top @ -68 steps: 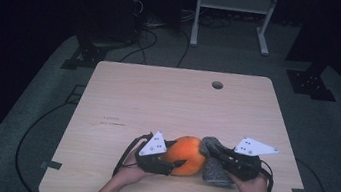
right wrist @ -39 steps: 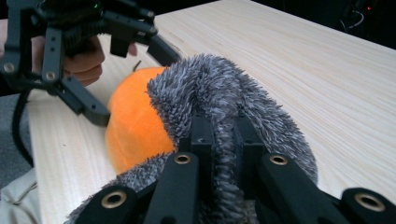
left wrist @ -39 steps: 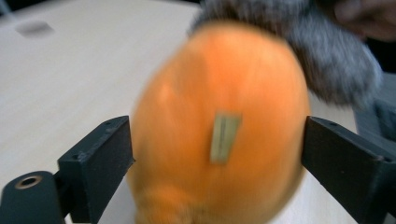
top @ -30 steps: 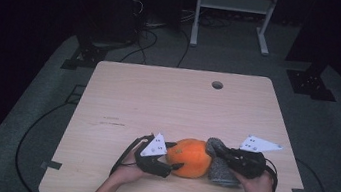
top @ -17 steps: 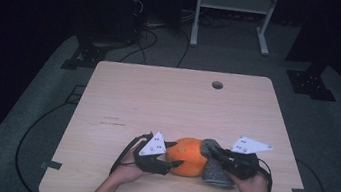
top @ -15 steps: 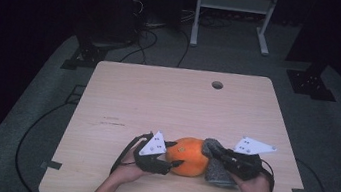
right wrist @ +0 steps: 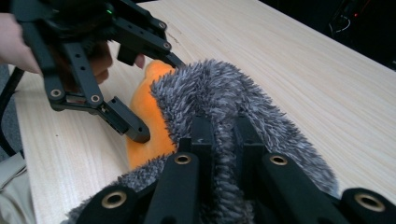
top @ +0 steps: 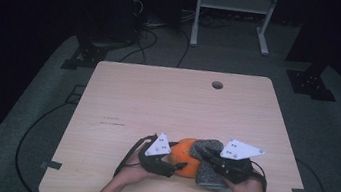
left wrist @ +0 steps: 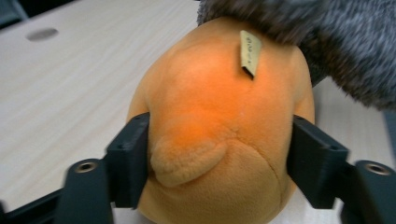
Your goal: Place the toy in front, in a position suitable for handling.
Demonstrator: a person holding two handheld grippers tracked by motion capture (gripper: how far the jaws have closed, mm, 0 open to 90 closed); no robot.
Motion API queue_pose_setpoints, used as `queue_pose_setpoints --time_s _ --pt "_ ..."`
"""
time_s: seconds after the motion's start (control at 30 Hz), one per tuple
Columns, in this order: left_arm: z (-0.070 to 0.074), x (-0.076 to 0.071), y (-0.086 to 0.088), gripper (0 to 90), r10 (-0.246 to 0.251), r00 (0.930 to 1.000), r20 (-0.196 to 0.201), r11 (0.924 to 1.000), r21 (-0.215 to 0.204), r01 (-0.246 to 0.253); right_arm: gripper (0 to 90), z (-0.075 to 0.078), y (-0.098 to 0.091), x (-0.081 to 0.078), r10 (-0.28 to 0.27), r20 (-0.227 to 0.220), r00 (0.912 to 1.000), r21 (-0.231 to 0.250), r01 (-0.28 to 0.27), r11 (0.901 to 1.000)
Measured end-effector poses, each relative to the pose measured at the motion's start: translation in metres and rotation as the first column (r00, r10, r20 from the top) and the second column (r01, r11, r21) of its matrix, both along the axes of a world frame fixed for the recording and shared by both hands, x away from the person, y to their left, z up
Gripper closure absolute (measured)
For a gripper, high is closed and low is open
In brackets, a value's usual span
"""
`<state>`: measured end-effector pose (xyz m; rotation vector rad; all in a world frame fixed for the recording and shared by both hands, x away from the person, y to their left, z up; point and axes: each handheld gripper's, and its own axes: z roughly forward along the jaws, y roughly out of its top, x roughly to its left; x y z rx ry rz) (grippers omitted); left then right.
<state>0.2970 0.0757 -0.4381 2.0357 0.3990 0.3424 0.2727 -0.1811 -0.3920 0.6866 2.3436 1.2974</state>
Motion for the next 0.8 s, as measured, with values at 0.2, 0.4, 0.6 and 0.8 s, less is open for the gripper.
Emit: queue_pose_setpoints --time_s 0.2,0.4,0.6,0.8 --pt "0.012 -0.002 0.013 39.8 0.024 0.9995 0.019 0.9996 -0.018 -0.023 81.2 -0.022 -0.027 0.017 -0.095 -0.103 0.9901 0.012 0.097 0.9952" --pt "0.016 -0.006 0.003 39.9 -0.002 0.9999 -0.017 0.9987 -0.051 0.001 81.2 0.009 0.003 -0.007 0.020 0.009 0.9998 0.030 -0.020 0.9993" --pt "0.009 -0.001 0.006 16.8 -0.045 0.9988 -0.019 0.9980 -0.046 0.044 81.3 -0.018 -0.003 0.005 0.011 -0.053 0.9986 0.007 -0.010 0.9999" --pt "-0.004 0.011 0.005 6.6 -0.048 0.9936 -0.102 0.9975 -0.056 0.043 81.2 -0.020 -0.009 0.009 0.004 -0.064 0.9979 0.019 -0.003 0.9998"
